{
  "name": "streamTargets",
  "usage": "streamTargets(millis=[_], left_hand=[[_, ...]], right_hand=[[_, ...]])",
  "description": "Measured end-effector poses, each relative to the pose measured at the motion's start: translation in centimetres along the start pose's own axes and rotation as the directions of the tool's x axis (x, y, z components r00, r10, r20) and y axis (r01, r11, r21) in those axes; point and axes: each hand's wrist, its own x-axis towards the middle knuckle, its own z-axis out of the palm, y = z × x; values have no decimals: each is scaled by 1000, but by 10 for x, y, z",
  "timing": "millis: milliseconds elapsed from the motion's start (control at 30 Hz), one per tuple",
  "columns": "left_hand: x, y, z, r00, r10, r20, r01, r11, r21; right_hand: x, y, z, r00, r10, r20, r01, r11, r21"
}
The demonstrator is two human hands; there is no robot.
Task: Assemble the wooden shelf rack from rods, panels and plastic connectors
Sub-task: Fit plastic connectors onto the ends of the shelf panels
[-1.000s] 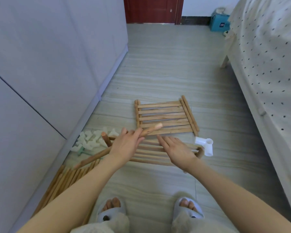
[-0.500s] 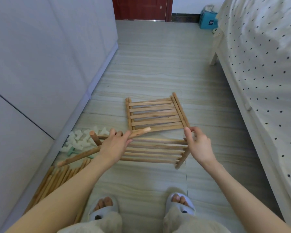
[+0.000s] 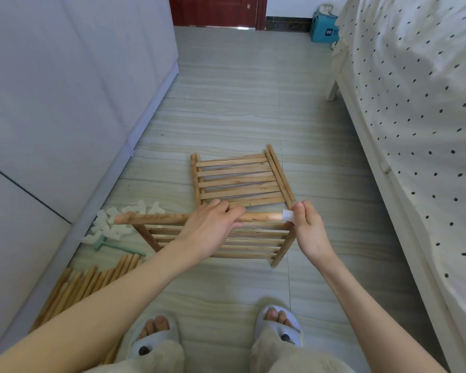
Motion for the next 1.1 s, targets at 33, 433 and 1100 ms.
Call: streamTargets(millis=[33, 433, 1100], left_hand=[[-1, 1, 1, 1000, 2, -8, -2, 1000, -21], [9, -7, -6, 998, 55, -19, -55, 998, -27], [7, 1, -2, 993, 106, 58, -103, 994, -48]], right_hand=[[0, 0, 0, 1000, -6, 1, 6, 1000, 5], [-5, 6, -3, 998, -53, 16, 53, 998, 21], [-9, 3, -2, 997, -80, 11, 79, 991, 104]])
